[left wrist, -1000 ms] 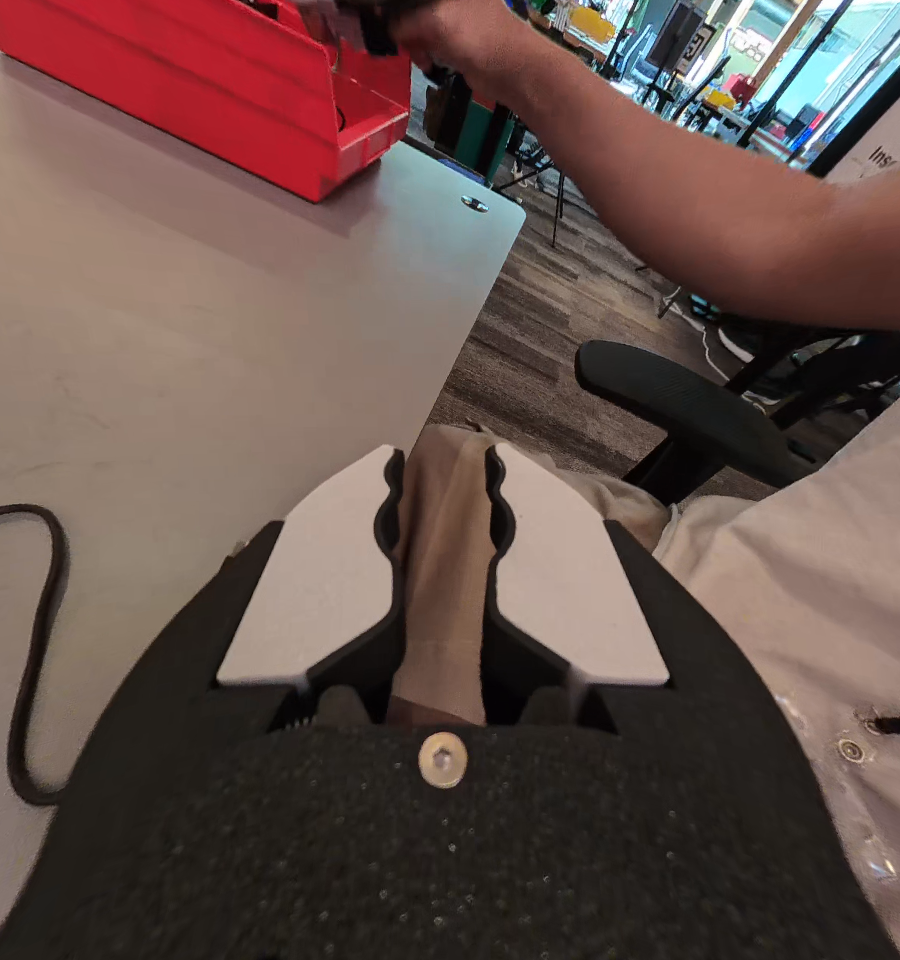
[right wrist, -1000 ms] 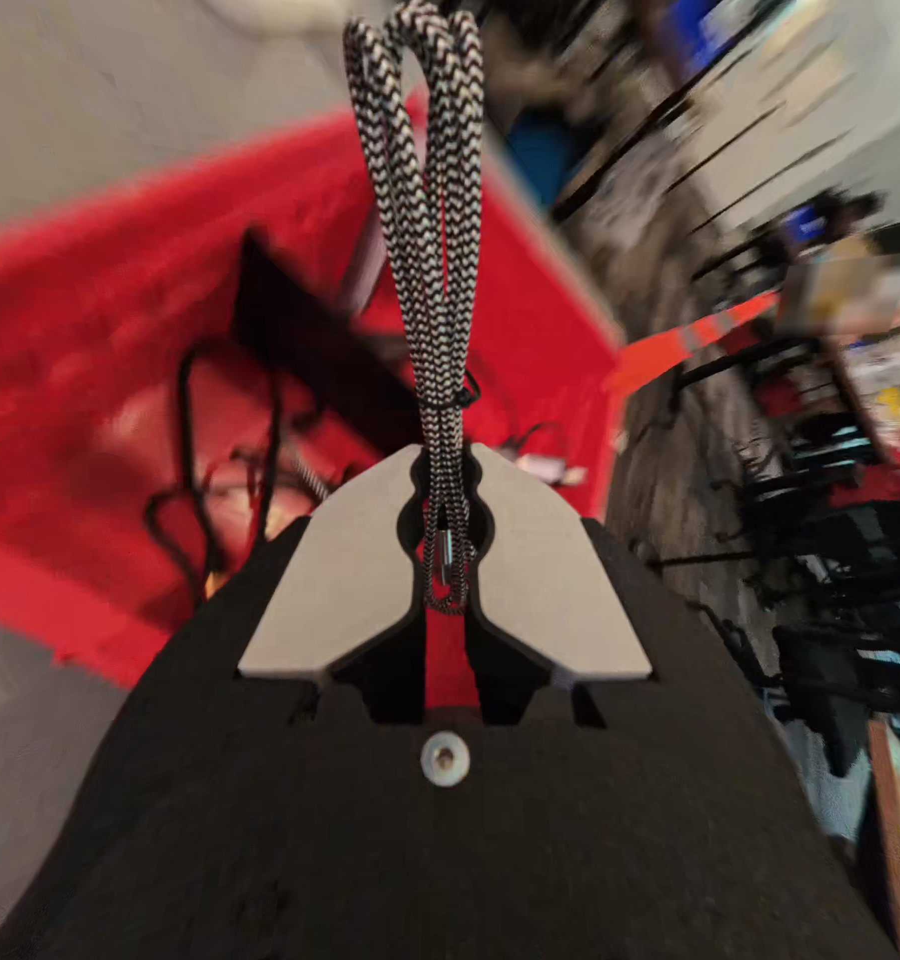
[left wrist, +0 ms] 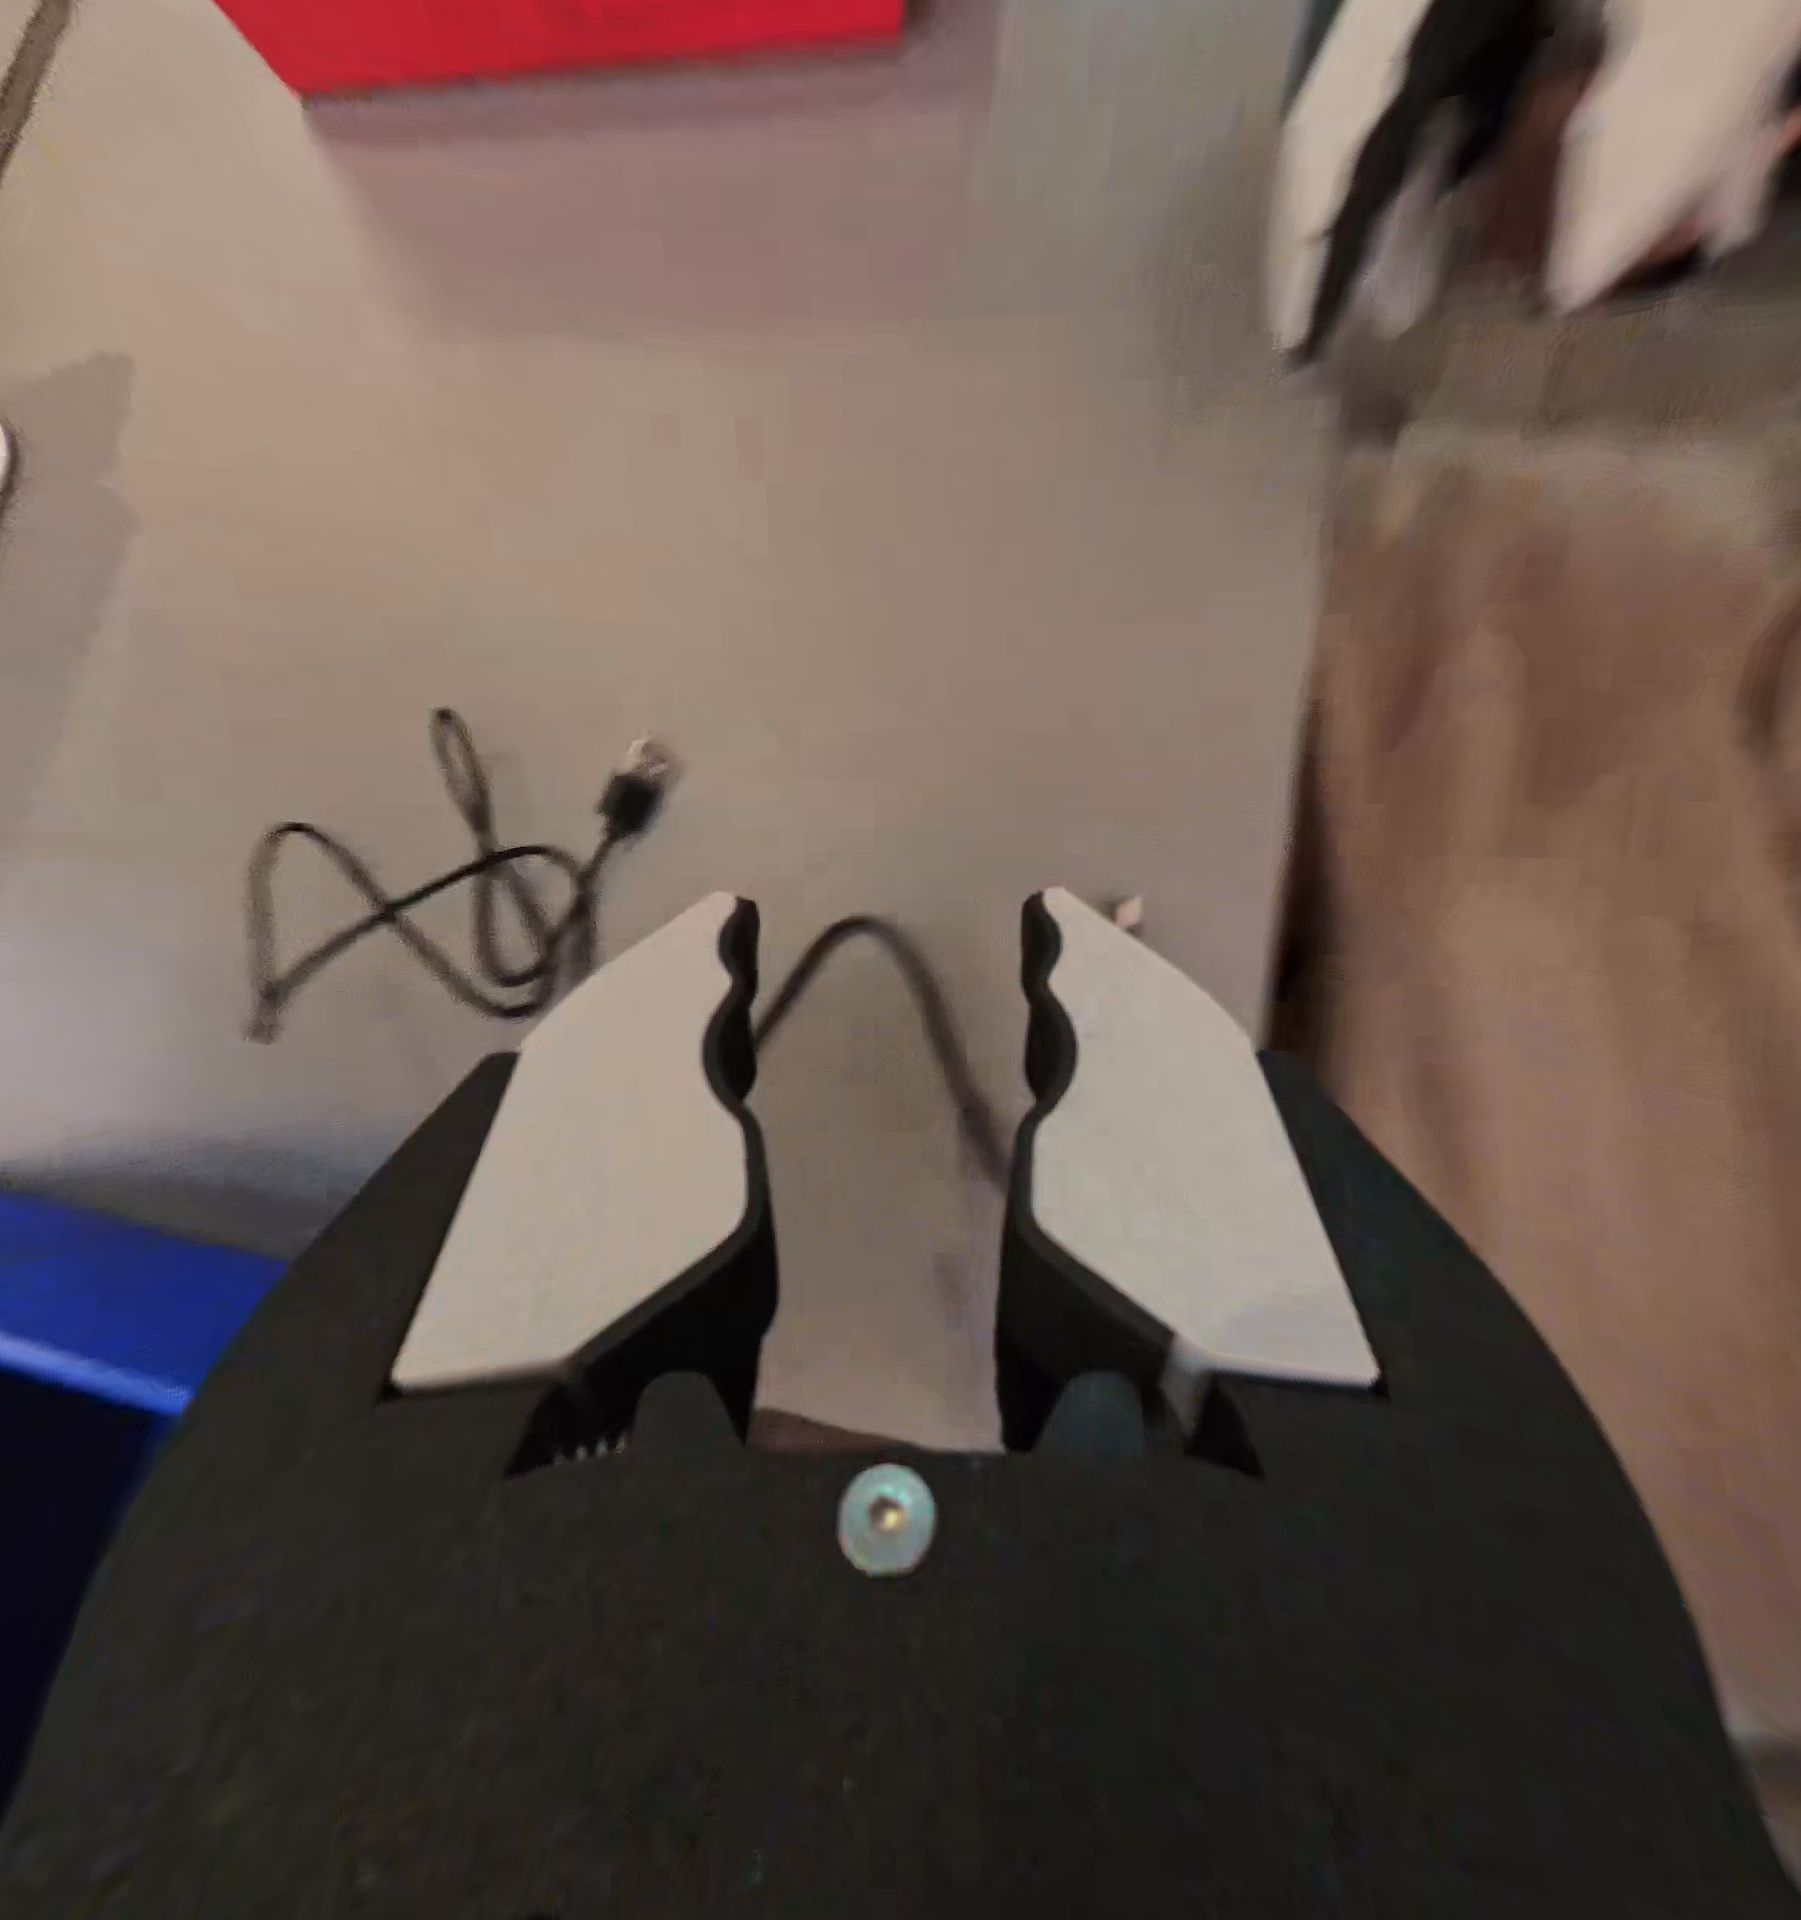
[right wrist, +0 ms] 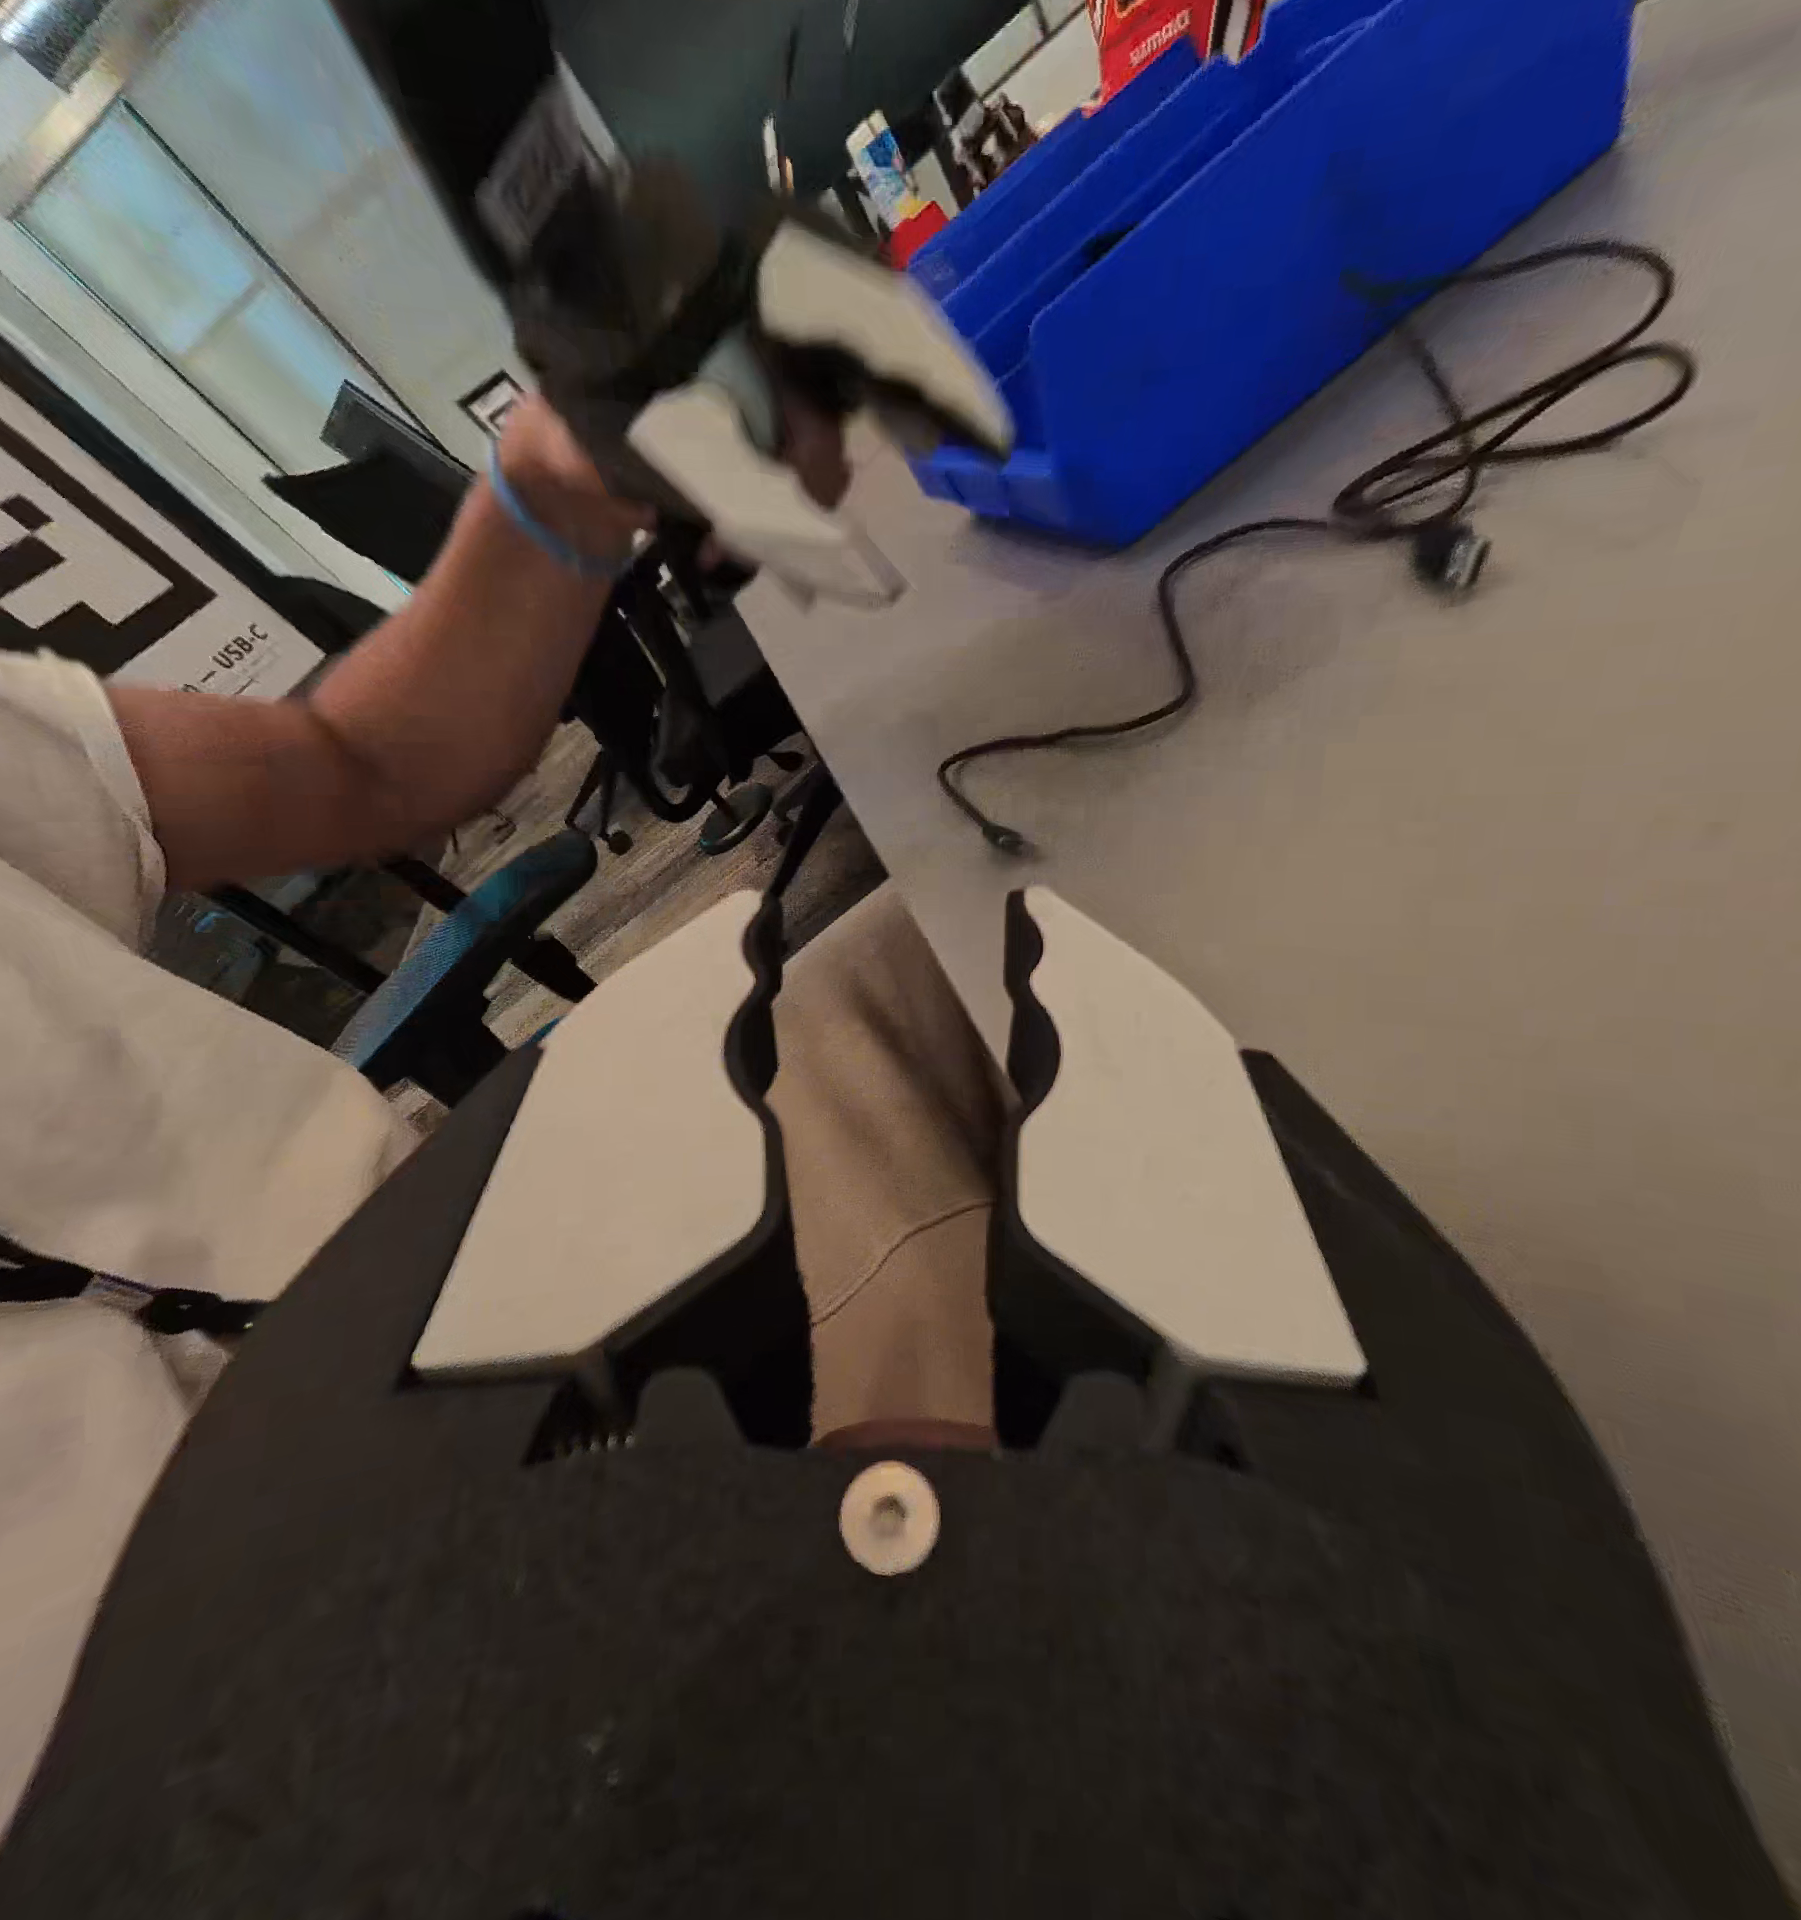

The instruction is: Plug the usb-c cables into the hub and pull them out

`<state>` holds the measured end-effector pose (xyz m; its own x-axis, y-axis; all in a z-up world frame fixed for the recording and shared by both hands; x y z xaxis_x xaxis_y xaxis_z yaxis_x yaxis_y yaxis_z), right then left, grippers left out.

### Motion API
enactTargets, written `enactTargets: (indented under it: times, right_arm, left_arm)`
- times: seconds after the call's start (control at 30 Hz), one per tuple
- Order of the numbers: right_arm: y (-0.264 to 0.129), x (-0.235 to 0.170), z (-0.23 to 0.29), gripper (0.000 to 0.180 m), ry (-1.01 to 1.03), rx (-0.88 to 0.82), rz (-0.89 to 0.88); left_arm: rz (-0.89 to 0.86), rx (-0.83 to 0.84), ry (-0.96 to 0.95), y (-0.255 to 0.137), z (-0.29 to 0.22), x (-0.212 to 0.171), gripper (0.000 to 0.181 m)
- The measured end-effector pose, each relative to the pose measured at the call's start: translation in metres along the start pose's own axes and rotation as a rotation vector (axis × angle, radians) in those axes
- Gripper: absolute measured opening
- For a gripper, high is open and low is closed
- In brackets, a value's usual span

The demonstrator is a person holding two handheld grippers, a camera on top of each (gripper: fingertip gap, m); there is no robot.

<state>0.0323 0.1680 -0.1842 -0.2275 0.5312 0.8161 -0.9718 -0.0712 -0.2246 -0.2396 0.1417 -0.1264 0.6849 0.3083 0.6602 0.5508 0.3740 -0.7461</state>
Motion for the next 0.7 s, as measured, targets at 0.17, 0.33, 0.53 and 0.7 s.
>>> enactTargets:
  times: [0.17,0.33,0.53,0.7]
  right_arm:
    - [0.013,-0.013,0.004,0.040,-0.071,0.037,0.082]
    - [0.006,-0.018,-0.004,0.040,-0.033,0.006,0.090]
    - [0.003,-0.025,0.006,0.039,-0.068,0.030,0.112]
    - [0.008,-0.027,0.010,0.038,-0.066,0.059,0.137]
  left_arm:
    - [0.468,-0.030,0.124,0.038,0.075,0.024,0.062]
    - [0.779,-0.052,0.098,0.090,0.117,0.015,0.067]
    - [0.833,-0.086,0.053,0.108,0.114,0.002,0.039]
    - [0.808,-0.069,0.024,0.106,0.101,-0.002,0.005]
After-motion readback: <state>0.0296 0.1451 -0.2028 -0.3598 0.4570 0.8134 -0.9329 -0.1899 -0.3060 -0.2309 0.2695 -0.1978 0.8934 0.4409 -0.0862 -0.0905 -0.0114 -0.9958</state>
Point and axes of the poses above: each gripper's, where its closed fingertips meet, y out along the fingers, x out of its top, z = x × y across the jaws, the point moved 9 cm from there along -y, back along the fingers, and after that the axes turned 6 degrees about -x, right-handed, at the moved point
